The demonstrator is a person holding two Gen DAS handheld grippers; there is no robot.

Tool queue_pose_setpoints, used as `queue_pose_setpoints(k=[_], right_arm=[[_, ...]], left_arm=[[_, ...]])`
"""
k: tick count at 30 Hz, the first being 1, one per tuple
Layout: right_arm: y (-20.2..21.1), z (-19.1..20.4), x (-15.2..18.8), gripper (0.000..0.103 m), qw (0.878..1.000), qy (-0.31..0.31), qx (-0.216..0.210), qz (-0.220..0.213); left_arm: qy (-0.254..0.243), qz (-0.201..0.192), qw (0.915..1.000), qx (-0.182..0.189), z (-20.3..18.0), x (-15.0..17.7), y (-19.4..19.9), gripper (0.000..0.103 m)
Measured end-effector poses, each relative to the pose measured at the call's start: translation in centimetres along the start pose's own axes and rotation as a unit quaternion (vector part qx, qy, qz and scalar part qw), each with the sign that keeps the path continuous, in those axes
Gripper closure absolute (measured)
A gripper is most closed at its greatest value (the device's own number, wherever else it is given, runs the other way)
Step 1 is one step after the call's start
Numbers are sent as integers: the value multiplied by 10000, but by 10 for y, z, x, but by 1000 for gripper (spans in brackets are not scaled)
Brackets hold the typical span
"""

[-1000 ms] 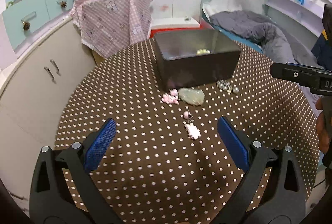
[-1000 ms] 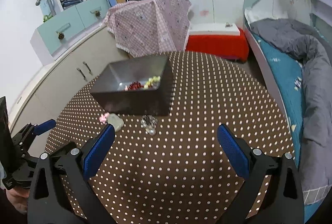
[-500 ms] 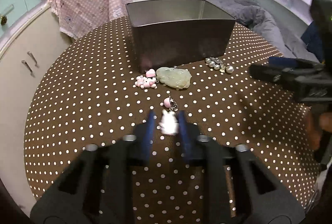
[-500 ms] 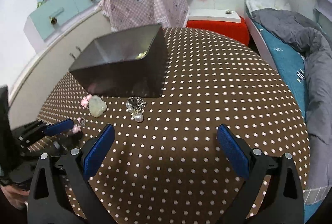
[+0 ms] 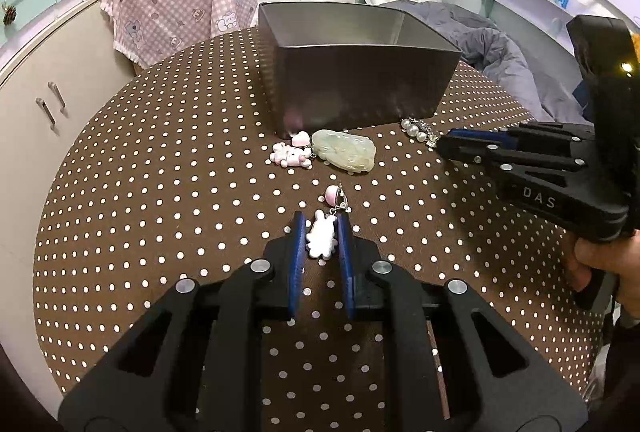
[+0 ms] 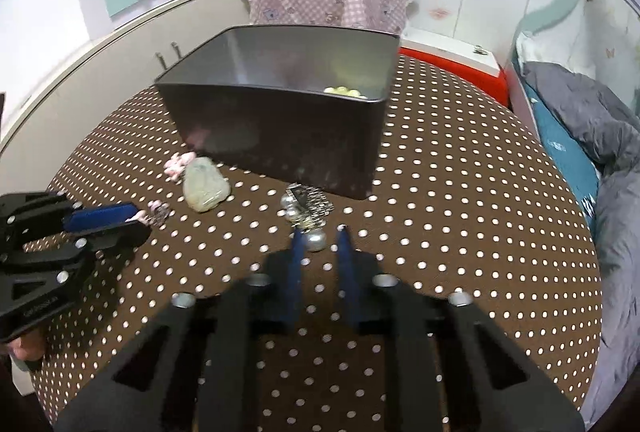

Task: Organize jewelry
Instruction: 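Grasp a white pink charm with the left tool while the right tool grasps the pearl earrings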

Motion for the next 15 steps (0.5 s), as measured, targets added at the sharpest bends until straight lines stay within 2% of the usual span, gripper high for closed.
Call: queue_pose_setpoints(k=[9, 15], right_arm=[[34, 4, 8, 94, 9989, -171, -283, -332], [70, -6, -2, 94, 9967, -260, -353, -677]], left_arm=[[55, -54, 10000, 31, 7, -1, 8, 87], [83, -219, 9996, 180, 7, -7, 33, 87]])
Point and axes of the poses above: each gripper's, at about its wrist camera, not at the fingertips, and y roughly against the way its jaws point, z to its left, x to its underside, the point moved 3 cm from there along -y, roughly the way its jaws point, and after that the axes turned 14 degrees about y, right-handed, at the moved point
